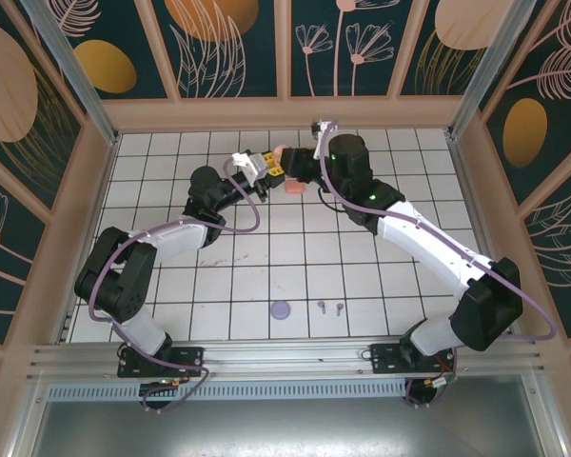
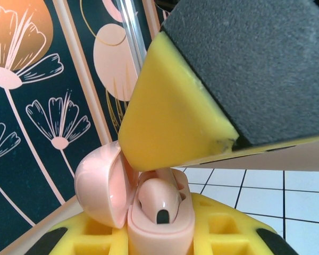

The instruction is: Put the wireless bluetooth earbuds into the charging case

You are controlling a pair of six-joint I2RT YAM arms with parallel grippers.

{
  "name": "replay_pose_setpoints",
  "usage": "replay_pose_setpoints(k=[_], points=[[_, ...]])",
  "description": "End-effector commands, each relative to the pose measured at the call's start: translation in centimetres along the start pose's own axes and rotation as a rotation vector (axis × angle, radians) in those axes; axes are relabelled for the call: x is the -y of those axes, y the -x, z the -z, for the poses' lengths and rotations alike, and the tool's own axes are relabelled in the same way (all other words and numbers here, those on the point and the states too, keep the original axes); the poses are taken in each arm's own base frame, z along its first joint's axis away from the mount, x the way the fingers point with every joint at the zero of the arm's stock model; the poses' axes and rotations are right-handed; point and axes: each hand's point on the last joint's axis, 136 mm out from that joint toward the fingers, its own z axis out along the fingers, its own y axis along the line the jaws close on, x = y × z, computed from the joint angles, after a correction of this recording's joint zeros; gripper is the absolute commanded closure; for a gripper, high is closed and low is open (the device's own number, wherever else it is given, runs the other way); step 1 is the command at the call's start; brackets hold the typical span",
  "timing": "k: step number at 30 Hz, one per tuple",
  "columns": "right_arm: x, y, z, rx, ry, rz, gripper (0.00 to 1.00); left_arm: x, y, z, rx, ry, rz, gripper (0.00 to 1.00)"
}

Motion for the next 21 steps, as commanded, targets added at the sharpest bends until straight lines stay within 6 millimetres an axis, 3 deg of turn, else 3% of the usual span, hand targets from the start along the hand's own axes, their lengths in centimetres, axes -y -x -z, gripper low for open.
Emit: replay_pose_setpoints(k=[1, 7, 15, 18, 21], points=[[-0.5, 2.3, 0.1, 0.047, 0.009, -0.020, 0.48, 0.6, 2.8, 0.2, 0.077, -0.028, -0.035, 1.00], [-1.7, 4.3, 0.6, 0.078, 0.061, -0.040, 0.36, 0.7, 2.3, 0.2, 0.070, -0.031, -0.026, 1.00], [-1.7, 6.0, 2.0, 0.116, 0.068, -0.072, 0.30, 0.7, 1.8, 0.3, 0.058, -0.027, -0.027, 1.00], [0.2, 6.3, 2.9, 0.131, 0.025, -0.128, 0.35, 0.7, 1.6, 0.3, 0.056, -0.024, -0.026, 1.00], [2.0, 5.9, 3.5, 0.128, -0.016, -0.170, 0.54, 0.8, 1.8, 0.3, 0.060, -0.024, -0.029, 1.00]])
